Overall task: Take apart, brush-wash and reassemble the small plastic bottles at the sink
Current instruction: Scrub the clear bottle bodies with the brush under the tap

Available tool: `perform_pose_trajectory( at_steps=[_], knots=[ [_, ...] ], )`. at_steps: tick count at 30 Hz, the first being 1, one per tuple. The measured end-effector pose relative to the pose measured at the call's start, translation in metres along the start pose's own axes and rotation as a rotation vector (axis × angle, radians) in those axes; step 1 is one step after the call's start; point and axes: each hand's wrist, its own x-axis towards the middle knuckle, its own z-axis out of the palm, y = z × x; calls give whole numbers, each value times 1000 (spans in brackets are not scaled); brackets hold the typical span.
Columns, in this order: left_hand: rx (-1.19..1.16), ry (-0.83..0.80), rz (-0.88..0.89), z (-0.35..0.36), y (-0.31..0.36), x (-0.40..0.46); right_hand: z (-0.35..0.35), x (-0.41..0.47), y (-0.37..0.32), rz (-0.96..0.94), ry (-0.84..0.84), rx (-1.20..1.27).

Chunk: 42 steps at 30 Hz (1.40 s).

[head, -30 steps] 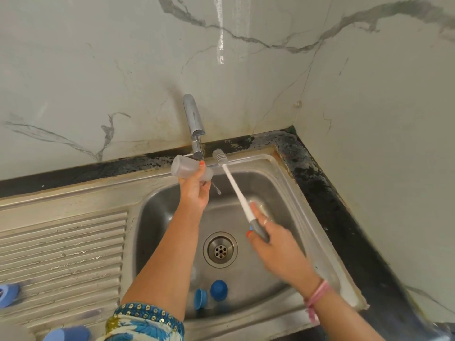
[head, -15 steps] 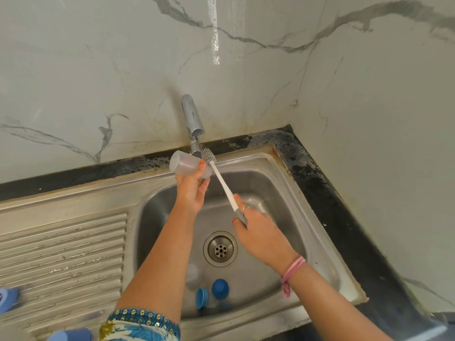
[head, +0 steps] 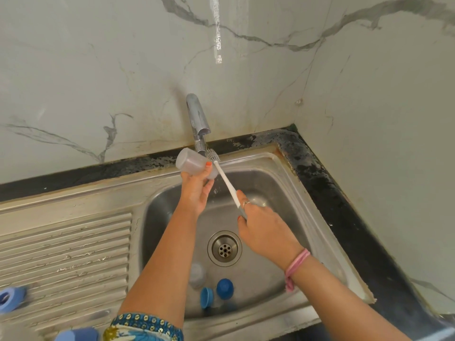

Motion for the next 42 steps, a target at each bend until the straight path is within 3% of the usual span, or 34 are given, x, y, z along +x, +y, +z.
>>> perform_pose_trajectory(
  at_steps=[6,11,18,24,29,34,42],
  knots=[
    [-110,77,44,-2,9,6,3,-27,-6,-24,16,-131],
    [52,-71,-2,7,4,-3,-12,-4,2,1,-1,3],
    [-63,142,76,4,5,2,1,-30,-8,-86,30,-248],
    [63,-29,7,5,0,-4,-10,-5,-10,-19,8,-89],
    [-28,67,61,1,7,2,-4,-28,-13,-107,18,-252],
    [91,-45,0,4,-3,-5,-18,-5,-6,-13,-34,-69],
    [75,69,77,3,-3,-2,-6,-16,-11,-46,-24,-205]
  ],
)
